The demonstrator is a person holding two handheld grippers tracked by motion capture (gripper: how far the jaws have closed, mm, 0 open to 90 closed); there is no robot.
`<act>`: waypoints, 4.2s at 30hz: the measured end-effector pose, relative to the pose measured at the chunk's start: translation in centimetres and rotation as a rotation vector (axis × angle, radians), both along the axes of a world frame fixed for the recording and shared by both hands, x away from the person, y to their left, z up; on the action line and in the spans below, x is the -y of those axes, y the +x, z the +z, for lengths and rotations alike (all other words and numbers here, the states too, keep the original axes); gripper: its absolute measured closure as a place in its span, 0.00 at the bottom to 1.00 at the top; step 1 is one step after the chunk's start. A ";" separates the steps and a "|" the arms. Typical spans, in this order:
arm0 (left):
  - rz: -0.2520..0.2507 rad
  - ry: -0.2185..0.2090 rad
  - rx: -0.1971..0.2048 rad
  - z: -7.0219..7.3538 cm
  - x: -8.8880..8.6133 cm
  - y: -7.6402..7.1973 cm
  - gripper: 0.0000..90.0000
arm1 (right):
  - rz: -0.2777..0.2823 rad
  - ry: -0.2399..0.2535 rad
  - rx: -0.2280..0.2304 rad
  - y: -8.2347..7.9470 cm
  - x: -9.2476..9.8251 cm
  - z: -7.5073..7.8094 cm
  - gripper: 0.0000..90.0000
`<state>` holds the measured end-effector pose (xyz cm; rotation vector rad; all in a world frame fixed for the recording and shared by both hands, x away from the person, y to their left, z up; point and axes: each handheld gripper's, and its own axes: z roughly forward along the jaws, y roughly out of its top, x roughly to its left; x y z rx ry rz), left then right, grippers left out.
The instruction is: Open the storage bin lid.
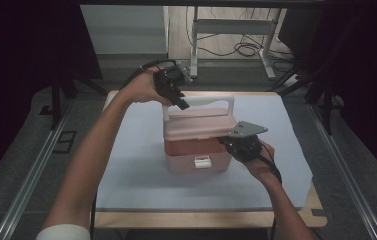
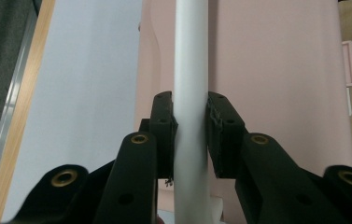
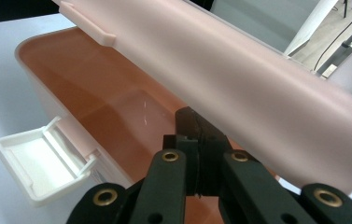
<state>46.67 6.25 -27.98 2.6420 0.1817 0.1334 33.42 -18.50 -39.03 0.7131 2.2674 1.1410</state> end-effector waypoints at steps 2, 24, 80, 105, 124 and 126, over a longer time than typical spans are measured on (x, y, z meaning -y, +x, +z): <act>0.005 -0.002 0.004 0.0 0.0 0.0 0.81 | 0.000 -0.004 0.001 0.1 0.0 0.1 1.00; 0.063 -0.035 0.067 0.5 -0.3 0.2 0.69 | -0.001 -0.021 -0.001 0.9 -0.2 1.1 1.00; 0.219 -0.150 0.156 1.1 -4.6 2.1 0.56 | 0.003 -0.032 0.009 3.8 -2.0 4.0 1.00; 0.297 -0.235 0.154 -1.3 -9.8 -6.7 0.59 | -0.018 -0.043 -0.005 4.9 -2.3 5.3 1.00; 0.289 -0.259 0.098 -4.8 -10.4 -8.8 0.63 | -0.026 -0.044 -0.005 5.4 -2.4 5.8 1.00; 0.284 -0.260 0.098 -5.3 -10.3 -9.1 0.64 | -0.027 -0.043 -0.005 5.5 -2.4 5.8 1.00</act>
